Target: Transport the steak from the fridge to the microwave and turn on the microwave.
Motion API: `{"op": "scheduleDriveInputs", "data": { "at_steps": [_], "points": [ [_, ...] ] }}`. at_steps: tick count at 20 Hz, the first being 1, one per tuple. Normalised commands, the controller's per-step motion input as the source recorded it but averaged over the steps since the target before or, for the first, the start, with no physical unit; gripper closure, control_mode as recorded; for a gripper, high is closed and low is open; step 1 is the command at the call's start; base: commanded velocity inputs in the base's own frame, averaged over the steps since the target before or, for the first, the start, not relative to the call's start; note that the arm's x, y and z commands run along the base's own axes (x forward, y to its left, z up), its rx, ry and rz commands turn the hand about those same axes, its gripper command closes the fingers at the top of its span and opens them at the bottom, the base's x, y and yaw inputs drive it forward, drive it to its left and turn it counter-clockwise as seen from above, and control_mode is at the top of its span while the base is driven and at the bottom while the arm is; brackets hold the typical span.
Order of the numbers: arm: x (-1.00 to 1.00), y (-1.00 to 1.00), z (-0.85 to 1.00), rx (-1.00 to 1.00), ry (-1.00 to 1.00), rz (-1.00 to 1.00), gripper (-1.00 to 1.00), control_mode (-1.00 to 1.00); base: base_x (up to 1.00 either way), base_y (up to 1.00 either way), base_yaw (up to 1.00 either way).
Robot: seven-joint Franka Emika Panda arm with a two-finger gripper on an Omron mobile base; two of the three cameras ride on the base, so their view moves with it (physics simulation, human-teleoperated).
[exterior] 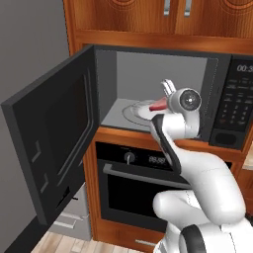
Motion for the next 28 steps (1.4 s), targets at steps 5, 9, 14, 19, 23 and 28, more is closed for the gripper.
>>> {"op": "scheduleDriveInputs", "data": {
  "at_steps": [5,9,14,19,23,28],
  "points": [
    [0.35,-0.02,-0.28,0.00,-0.02,0.00,1.00,-1.00,0.00,0.00,0.00],
    [0.26,-0.08,-0.13,0.00,-0.01,0.00,1.00,-1.00,0.00,0.00,0.00],
    [0.16,-0.06,-0.05,0.00,0.00,0.00,1.00,-1.00,0.00,0.00,0.00],
    [0.14,0.00,-0.11,0.00,0.00,0.00,1.00,-1.00,0.00,0.00,0.00],
    [0.34,0.00,-0.20,0.00,0.00,0.00,1.00,-1.00,0.00,0.00,0.00],
    [0.51,0.00,-0.25,0.01,0.01,0.00,1.00,-1.00,0.00,0.00,0.00]
  ]
}}
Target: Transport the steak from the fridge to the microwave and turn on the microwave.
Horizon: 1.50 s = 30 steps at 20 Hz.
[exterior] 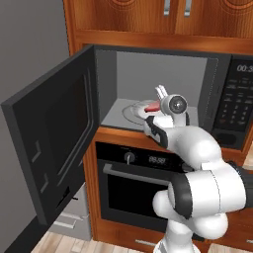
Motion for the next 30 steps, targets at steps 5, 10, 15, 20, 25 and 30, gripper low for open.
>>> {"op": "scheduleDriveInputs", "data": {
  "at_steps": [5,10,15,20,25,30],
  "points": [
    [0.54,0.00,-0.30,0.00,0.01,0.00,1.00,-1.00,0.00,0.00,0.00],
    [0.50,0.00,-0.32,0.00,0.01,0.00,1.00,-1.00,0.00,0.00,0.00],
    [0.25,0.00,-0.12,0.00,0.00,0.00,-1.00,-1.00,0.00,0.00,0.00],
    [-0.04,-0.07,0.00,0.02,-0.07,0.03,-1.00,-1.00,0.00,0.00,0.00],
    [-0.29,-0.11,0.11,0.08,-0.22,0.07,-1.00,-1.00,0.00,0.00,0.00],
    [-0.89,-0.18,0.51,0.09,-0.13,0.16,-1.00,-1.00,0.00,0.00,0.00]
  ]
}}
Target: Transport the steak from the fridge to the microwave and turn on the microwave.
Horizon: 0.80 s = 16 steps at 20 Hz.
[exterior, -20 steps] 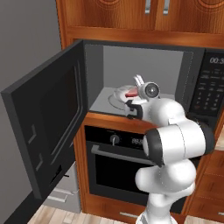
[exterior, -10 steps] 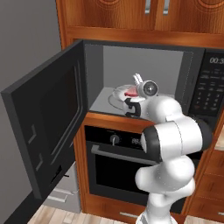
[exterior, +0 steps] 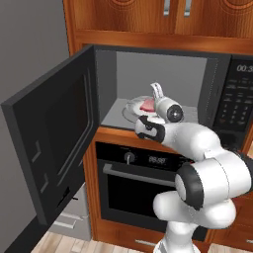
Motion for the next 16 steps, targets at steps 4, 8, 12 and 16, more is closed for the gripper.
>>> {"op": "scheduleDriveInputs", "data": {
  "at_steps": [4,8,12,16],
  "points": [
    [-1.00,-0.41,0.69,0.00,0.00,0.17,-1.00,-1.00,0.00,0.00,0.00],
    [-1.00,-0.48,0.51,0.00,0.04,0.01,-1.00,-1.00,0.00,0.00,0.00],
    [-1.00,-0.01,0.46,-0.05,0.12,-0.04,-1.00,-1.00,0.00,0.00,0.00],
    [-1.00,0.18,0.71,-0.07,0.11,-0.05,-1.00,-1.00,0.00,0.00,0.00]
  ]
}}
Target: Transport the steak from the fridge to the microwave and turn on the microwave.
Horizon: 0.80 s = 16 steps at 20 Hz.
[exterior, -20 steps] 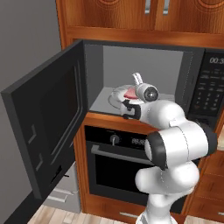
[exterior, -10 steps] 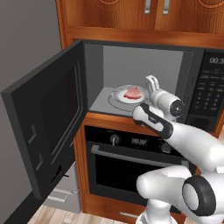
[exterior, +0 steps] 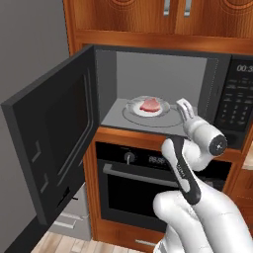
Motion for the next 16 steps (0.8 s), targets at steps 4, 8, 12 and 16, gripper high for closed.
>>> {"op": "scheduleDriveInputs", "data": {
  "at_steps": [4,8,12,16],
  "points": [
    [-0.98,0.15,0.98,-0.04,0.10,0.01,-1.00,-1.00,0.00,0.00,0.00],
    [-0.95,0.10,0.86,-0.03,0.14,0.04,-1.00,-1.00,0.00,0.00,0.00],
    [-0.86,0.08,0.60,-0.10,0.34,0.00,-1.00,-1.00,0.00,0.00,0.00],
    [-0.89,0.21,0.07,-0.24,0.31,0.00,-1.00,-1.00,0.00,0.00,0.00]
  ]
}}
